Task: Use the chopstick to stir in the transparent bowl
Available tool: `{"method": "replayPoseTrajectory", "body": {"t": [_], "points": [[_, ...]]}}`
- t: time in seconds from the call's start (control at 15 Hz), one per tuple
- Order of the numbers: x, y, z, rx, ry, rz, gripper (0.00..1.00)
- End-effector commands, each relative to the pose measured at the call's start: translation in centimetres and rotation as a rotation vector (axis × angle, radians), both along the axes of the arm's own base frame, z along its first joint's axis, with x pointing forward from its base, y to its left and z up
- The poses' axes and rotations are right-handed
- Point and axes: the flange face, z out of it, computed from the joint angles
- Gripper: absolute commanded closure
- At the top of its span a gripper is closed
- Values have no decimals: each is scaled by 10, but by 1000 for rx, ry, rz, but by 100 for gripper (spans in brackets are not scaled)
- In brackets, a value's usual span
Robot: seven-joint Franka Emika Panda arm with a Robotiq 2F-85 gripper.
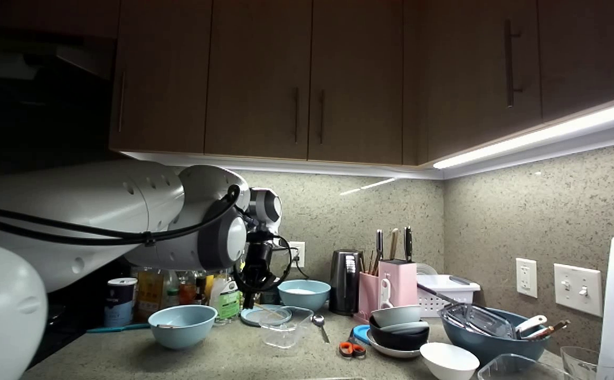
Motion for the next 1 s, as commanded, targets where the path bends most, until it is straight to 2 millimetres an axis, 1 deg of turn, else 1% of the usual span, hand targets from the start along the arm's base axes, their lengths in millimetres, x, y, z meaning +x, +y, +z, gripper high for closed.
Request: {"method": "replayPoseTrajectory", "body": {"t": [0.0,0.2,0.33,0.6,0.8,0.93], "points": [[9,-9,4,-73,-68,32,98],[13,-24,6,-123,-83,11,98],[12,-34,5,-129,-62,-22,98],[2,-49,0,-81,37,-71,98],[-5,-49,1,-8,106,-97,98],[-11,-43,3,52,151,-113,98]]}}
